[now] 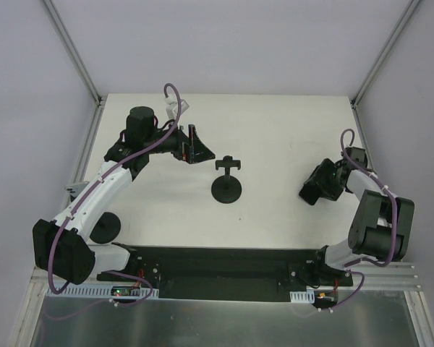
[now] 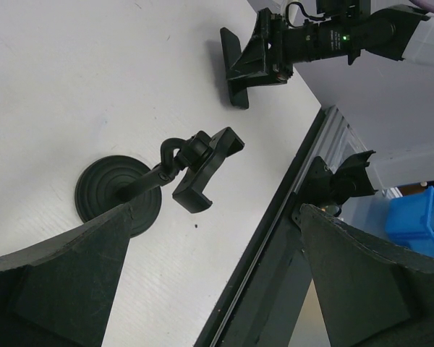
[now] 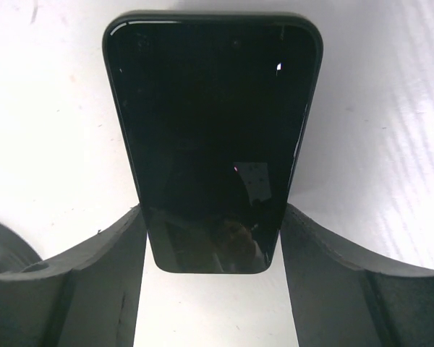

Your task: Place the phone on the phone stand

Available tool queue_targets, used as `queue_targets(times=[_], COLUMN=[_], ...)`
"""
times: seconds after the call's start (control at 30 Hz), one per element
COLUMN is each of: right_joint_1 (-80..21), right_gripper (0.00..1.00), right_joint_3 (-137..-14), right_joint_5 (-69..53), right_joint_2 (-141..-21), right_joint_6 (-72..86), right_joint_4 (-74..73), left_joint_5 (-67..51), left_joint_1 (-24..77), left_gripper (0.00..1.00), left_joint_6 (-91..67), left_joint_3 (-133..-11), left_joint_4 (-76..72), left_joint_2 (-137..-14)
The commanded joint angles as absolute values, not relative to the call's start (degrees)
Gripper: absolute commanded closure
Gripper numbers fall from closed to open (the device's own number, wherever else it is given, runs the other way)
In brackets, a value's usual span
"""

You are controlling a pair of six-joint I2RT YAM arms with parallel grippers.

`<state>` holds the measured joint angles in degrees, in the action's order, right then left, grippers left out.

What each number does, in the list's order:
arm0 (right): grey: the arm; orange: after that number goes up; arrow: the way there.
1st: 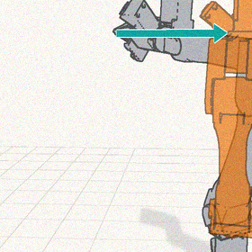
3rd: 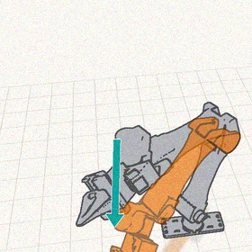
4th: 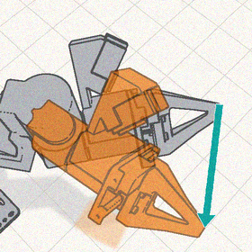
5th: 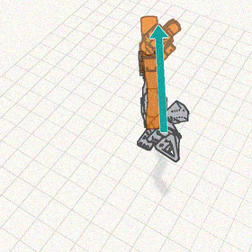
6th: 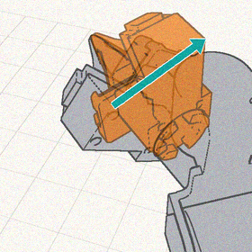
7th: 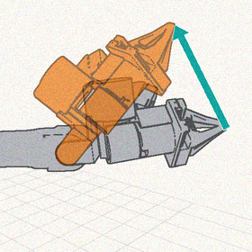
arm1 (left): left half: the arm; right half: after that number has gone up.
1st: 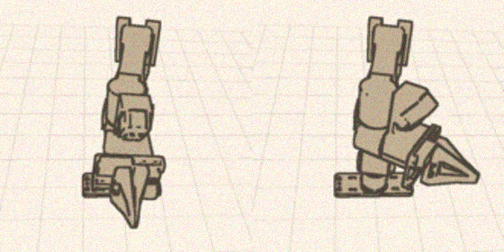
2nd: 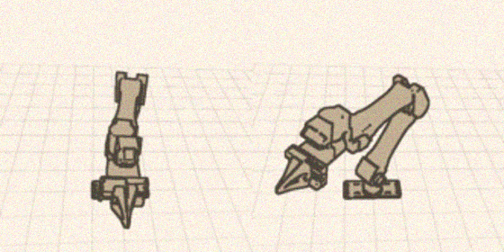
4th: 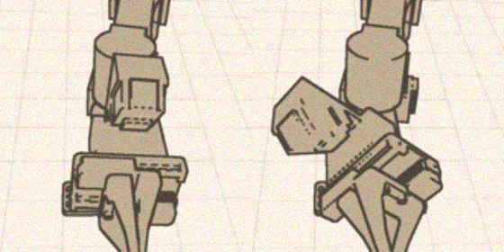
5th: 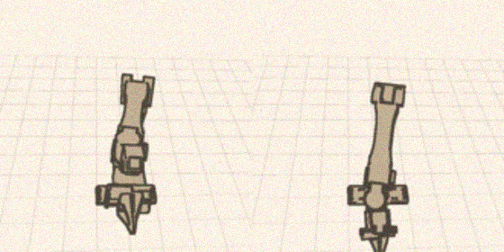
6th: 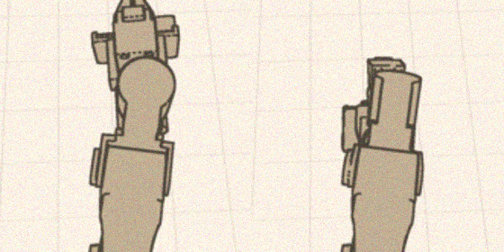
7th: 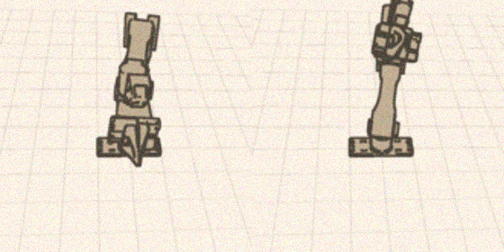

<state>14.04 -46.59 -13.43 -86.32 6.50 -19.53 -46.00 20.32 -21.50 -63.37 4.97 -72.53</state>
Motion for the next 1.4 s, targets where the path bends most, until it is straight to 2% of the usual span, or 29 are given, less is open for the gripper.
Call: queue_targets(times=[0.0, 0.33, 0.47, 0.7, 0.83, 0.97, 1.2, 1.37], right_joint_1=[13.1, 11.25, 9.32, 1.52, -3.59, -9.83, -24.05, -32.16], right_gripper=[0.99, 0.99, 0.99, 0.99, 0.99, 0.99, 0.99, 0.99], right_joint_3=[-44.74, -36.22, -33.58, -34.53, -36.2, -36.65, -40.51, -41.57], right_joint_5=[-19.06, -24.78, -26.02, -20.49, -19.16, -15.83, -10.03, -2.31], right_joint_2=[-81.83, -74.36, -69.01, -53.89, -47.21, -39.75, -37.09, -35.86], right_joint_6=[9.22, 11.16, 9.94, 5.46, 4.22, 3.78, 4.4, 3.34], right_joint_4=[-11.52, 5.44, 10.28, 4.5, -0.17, -4.65, -7.29, -8.26], left_joint_5=[-46.85, -47.02, -46.85, -45.62, -38.78, -34.81, -19.44, -13.46], left_joint_1=[20.92, 21.01, 21.35, 24.6, 29.7, 37.5, 48.24, 51.5], left_gripper=[0.04, 0.04, 0.07, 0.07, 0.07, 0.12, 0.09, 0.15], left_joint_6=[-21.01, -20.57, -19.43, -17.14, -16.96, -20.56, -23.72, -24.87], left_joint_3=[-63.63, -63.63, -63.63, -63.02, -63.02, -67.04, -73.99, -81.36], left_joint_4=[3.16, 3.08, 2.55, 0.18, 0.18, 0.18, 0.79, 4.82], left_joint_2=[-72.42, -72.69, -72.25, -67.69, -66.27, -67.76, -74.95, -80.76])
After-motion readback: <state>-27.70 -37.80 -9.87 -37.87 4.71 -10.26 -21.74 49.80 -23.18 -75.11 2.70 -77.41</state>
